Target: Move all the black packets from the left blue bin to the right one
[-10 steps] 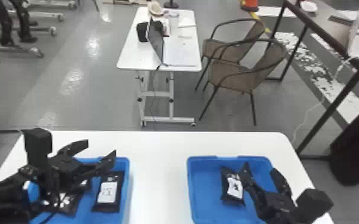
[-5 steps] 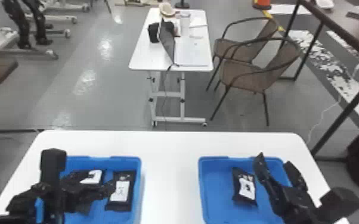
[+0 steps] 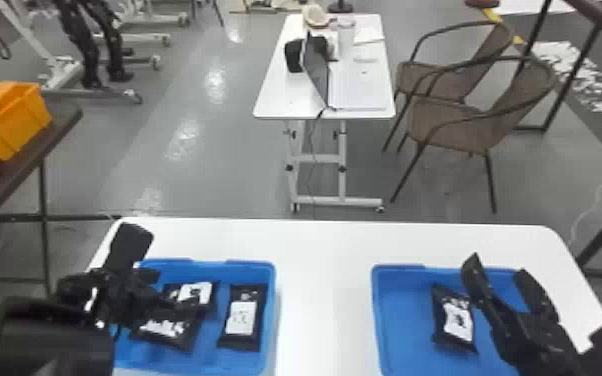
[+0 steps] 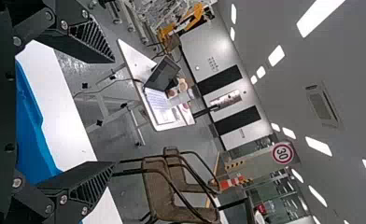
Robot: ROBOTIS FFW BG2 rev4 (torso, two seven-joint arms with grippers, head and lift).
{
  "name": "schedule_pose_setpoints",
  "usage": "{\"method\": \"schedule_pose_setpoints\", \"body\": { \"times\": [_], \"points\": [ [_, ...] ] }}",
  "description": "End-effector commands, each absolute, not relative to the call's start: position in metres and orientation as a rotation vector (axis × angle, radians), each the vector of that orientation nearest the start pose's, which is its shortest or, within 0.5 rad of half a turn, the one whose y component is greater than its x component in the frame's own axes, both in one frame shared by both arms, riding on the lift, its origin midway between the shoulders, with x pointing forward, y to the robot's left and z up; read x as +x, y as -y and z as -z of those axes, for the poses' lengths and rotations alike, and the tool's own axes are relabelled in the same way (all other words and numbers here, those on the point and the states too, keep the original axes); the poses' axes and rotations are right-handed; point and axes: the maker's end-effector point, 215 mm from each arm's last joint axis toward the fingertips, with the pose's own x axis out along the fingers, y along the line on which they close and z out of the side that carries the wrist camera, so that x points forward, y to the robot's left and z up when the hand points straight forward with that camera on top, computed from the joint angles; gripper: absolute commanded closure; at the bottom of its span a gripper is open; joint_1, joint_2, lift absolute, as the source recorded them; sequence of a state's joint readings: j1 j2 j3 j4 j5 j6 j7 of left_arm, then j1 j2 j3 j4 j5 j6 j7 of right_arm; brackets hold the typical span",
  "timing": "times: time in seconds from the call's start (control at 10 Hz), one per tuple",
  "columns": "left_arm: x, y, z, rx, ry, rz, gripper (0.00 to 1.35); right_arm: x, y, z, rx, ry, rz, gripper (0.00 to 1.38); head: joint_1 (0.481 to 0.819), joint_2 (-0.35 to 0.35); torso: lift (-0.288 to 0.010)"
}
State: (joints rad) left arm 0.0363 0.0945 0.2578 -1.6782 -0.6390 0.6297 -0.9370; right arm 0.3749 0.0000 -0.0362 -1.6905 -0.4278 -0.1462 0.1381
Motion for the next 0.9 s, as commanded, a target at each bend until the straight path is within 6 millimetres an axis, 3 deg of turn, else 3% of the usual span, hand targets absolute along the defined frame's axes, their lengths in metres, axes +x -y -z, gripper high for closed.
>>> {"method": "schedule_pose_setpoints", "body": {
  "times": [0.0, 0.2, 0.6, 0.8],
  "points": [
    [0.472, -0.365, 0.518, 0.355, -0.867, 0.362, 0.14, 0.464, 0.237, 0.425, 0.430, -0.077, -0.018, 0.26, 0.695, 0.111, 0.000],
    [0.473, -0.379, 0.536, 0.386, -0.921, 0.390, 0.14, 0.464, 0.234, 0.426, 0.442, -0.079, -0.022, 0.26, 0.695, 0.144, 0.000],
    [0.493, -0.360, 0.568, 0.478, -0.957, 0.521, 0.14, 0.465, 0.230, 0.430, 0.465, -0.085, -0.032, 0.26, 0.695, 0.168, 0.000],
    [0.490, -0.367, 0.578, 0.546, -1.016, 0.538, 0.14, 0.464, 0.227, 0.433, 0.479, -0.089, -0.034, 0.26, 0.695, 0.153, 0.000]
  ]
}}
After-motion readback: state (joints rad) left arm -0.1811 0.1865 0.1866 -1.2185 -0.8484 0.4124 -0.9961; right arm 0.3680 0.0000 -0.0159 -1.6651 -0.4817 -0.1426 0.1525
